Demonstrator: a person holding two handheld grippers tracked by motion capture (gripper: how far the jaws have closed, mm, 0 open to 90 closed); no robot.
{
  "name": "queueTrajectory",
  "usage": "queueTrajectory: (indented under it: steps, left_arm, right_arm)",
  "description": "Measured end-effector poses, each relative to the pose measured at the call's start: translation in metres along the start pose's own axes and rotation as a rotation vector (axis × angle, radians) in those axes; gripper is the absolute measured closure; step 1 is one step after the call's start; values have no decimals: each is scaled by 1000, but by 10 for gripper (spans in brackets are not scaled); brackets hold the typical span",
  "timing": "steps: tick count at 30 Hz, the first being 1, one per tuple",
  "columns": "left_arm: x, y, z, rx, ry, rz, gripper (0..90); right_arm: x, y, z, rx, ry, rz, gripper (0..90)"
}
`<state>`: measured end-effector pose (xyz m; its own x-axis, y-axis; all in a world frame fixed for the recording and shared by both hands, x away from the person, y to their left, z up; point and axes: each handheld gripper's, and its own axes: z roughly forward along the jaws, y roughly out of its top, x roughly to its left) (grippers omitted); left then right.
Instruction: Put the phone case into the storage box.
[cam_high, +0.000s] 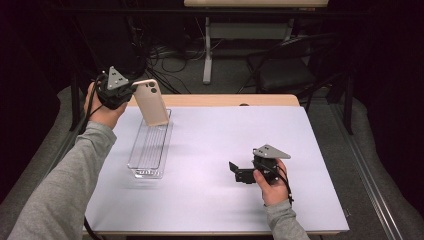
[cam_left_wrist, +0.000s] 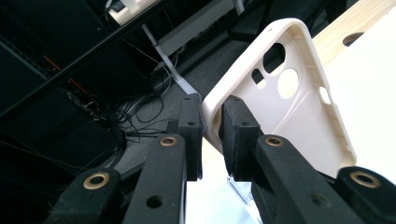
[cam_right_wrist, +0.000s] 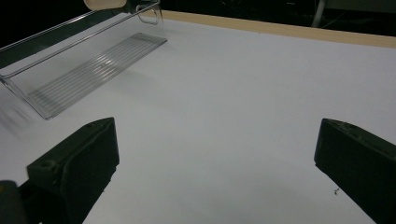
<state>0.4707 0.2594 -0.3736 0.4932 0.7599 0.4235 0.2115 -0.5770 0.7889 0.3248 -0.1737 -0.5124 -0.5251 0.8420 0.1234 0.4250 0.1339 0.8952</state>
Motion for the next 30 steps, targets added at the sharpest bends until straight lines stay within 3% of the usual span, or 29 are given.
queueTrajectory:
  steps: [15, 30]
  left_arm:
    - [2, 8, 13, -32, 55, 70, 793]
    - [5, -1, 34, -28, 109, 95, 793]
  right_arm:
    - [-2, -1, 0, -4, -7, -4, 0]
    - [-5, -3, -4, -17, -21, -3, 0]
